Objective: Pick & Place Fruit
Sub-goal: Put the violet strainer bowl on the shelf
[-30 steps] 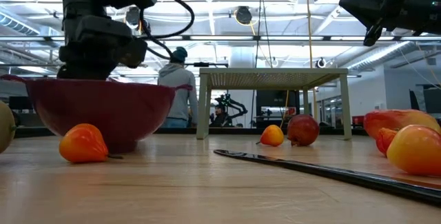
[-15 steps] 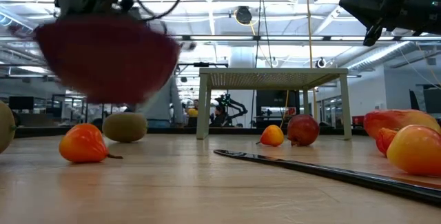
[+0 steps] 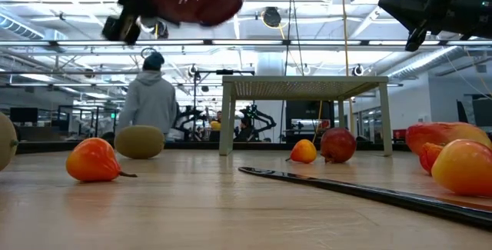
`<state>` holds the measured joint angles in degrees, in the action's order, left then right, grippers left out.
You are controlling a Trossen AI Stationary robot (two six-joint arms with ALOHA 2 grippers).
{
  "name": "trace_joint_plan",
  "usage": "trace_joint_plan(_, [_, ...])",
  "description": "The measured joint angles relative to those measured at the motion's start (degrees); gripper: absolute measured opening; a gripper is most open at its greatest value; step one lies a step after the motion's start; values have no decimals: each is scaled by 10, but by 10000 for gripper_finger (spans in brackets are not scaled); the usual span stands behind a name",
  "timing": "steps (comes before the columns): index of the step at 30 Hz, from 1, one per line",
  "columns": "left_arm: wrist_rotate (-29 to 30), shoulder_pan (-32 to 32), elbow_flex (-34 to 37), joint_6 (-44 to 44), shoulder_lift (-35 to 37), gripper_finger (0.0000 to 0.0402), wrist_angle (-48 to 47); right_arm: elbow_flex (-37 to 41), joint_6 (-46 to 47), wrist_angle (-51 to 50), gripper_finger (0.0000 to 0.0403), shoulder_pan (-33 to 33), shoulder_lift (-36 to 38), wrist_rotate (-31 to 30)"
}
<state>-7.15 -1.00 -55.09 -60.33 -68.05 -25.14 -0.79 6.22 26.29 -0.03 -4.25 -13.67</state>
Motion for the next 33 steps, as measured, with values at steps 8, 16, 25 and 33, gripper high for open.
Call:
trace_joint_plan(8, [43,48,-191,102,-70,0,-166,0,0,0,0,0,0,0])
trace_joint_plan(16, [56,108,-369,190,-167,0,-274,0,1,0,0,0,0,2])
trace_joint_plan(25, [47,152,-528,260,-278,0,-354,0,2,0,0,0,0,2])
trace_joint_plan(33, [57,189,-667,297,-382,0,-416,0,2,0,0,0,0,2])
